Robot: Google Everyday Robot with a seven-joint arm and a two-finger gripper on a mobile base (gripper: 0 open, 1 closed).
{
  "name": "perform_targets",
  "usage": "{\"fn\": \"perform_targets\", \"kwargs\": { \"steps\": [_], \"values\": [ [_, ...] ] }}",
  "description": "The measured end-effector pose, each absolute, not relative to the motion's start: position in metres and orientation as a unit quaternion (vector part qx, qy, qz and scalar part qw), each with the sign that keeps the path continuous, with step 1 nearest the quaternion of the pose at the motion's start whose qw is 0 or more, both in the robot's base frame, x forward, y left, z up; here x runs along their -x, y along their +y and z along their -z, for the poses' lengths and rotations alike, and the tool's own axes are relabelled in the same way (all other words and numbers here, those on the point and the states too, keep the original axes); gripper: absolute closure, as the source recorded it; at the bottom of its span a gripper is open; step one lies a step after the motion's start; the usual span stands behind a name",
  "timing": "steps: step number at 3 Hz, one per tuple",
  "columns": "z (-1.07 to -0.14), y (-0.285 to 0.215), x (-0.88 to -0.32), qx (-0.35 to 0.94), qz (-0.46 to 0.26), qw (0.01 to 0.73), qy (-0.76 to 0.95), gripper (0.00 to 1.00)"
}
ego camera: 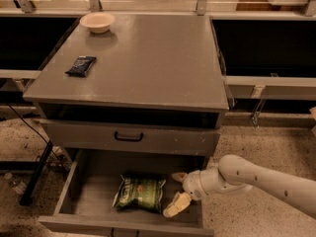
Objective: Pick green jalapeno chip bag from middle drawer and place on counter
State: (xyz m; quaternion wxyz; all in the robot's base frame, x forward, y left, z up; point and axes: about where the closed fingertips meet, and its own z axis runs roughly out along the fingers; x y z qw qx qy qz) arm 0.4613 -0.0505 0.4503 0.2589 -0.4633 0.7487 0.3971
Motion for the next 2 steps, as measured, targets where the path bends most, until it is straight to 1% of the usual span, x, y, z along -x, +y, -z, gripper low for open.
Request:
{"fn": "perform_targets", "kwargs": {
  "steps": [2],
  "values": [
    [-0.4458,-0.0457,-0.4628,0.456,-0.398,0.267,0.750,0.00]
  ]
}}
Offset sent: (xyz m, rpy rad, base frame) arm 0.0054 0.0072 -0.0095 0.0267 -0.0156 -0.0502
